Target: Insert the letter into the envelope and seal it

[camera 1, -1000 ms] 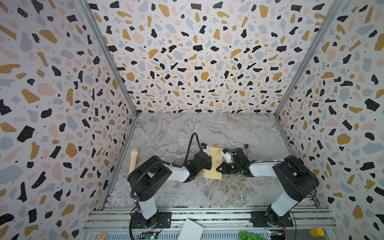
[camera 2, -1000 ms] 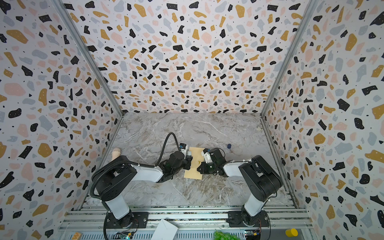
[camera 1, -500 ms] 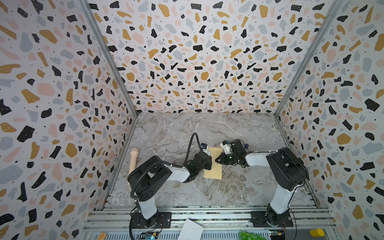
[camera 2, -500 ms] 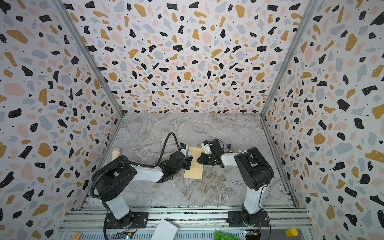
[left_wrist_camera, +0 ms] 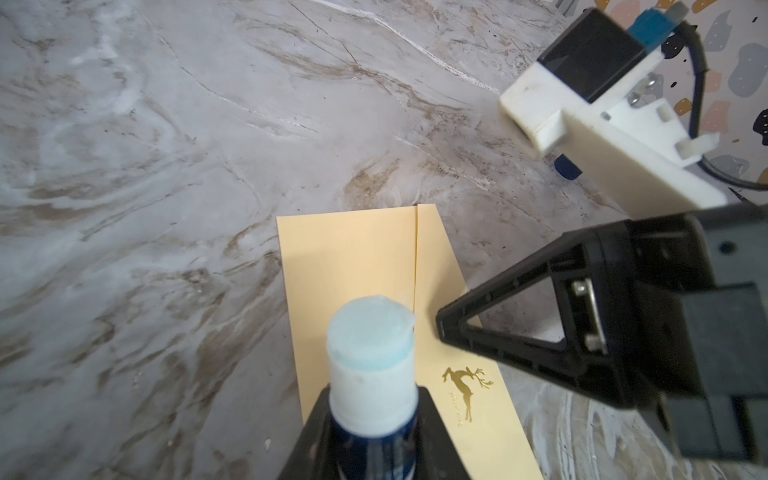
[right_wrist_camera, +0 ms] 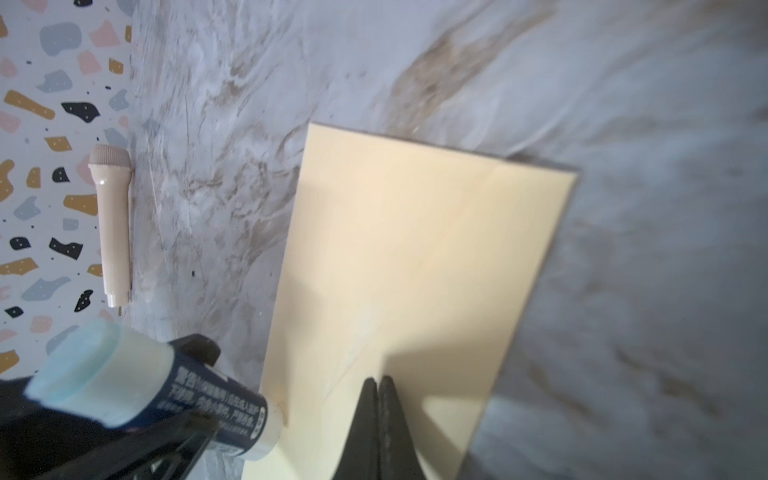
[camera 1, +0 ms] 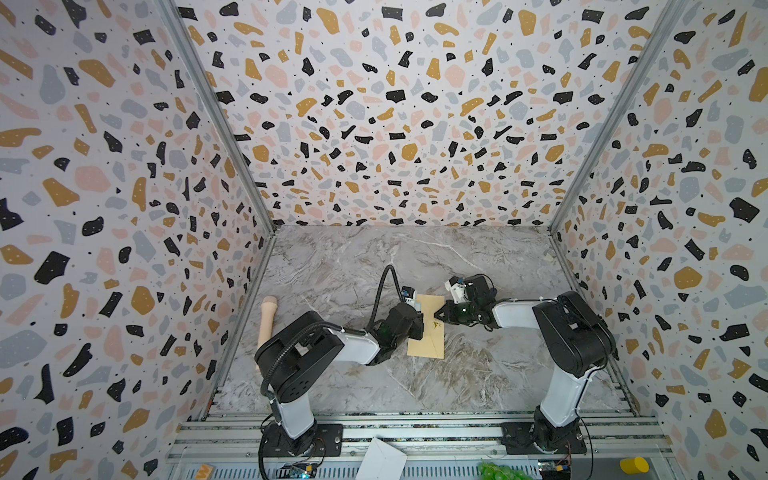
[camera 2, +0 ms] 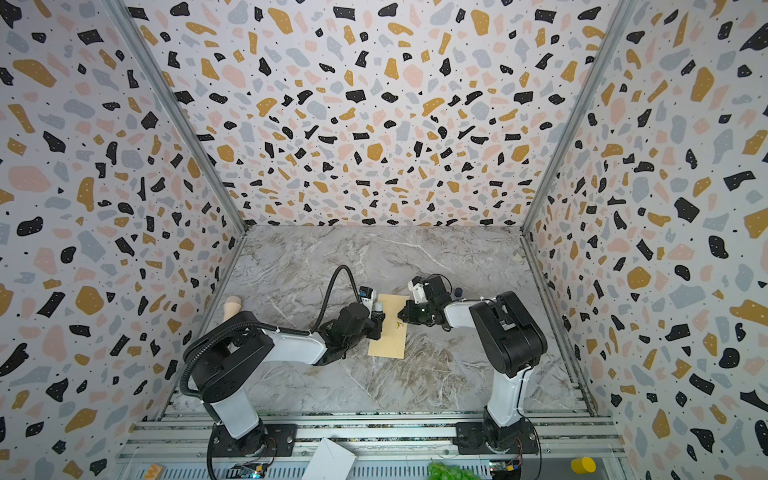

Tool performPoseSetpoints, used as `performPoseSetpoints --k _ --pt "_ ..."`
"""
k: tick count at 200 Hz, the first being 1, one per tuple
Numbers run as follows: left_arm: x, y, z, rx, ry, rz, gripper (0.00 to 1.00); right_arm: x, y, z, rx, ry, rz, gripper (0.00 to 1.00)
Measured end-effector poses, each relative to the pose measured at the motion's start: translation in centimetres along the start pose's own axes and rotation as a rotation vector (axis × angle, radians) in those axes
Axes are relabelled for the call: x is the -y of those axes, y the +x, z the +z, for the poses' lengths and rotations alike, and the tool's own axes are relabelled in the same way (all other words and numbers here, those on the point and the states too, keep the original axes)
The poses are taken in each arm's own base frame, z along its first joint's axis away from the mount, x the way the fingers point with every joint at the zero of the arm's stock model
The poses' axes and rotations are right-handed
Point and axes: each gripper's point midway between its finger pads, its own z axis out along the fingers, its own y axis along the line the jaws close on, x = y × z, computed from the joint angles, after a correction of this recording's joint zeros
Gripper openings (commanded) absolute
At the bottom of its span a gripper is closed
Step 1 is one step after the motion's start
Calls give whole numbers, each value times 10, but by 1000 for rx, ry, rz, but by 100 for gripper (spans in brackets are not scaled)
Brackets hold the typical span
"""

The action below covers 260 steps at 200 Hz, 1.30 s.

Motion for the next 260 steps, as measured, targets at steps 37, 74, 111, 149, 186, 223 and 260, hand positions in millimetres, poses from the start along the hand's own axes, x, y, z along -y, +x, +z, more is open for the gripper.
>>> performPoseSetpoints --k 37,74,111,149,186,223,260 --pt "0 0 0 0 -1 -1 0 -17 29 3 -49 -19 -44 0" --pt "0 0 0 0 -2 -4 0 -13 48 -9 -58 -11 -47 0" --pt "0 0 0 -1 -3 -6 0 -8 78 -31 -65 -7 -41 0" --pt "0 0 0 -7 -6 -5 0 -7 85 -36 -73 0 -36 0" --pt "0 -3 -12 -35 -10 0 0 -15 75 -43 -42 1 -56 5" --pt "21 -49 -48 65 68 -23 0 -61 37 -89 150 -76 -188 24" --pt "45 -99 -92 194 192 -71 0 -114 10 -155 404 -180 -339 51"
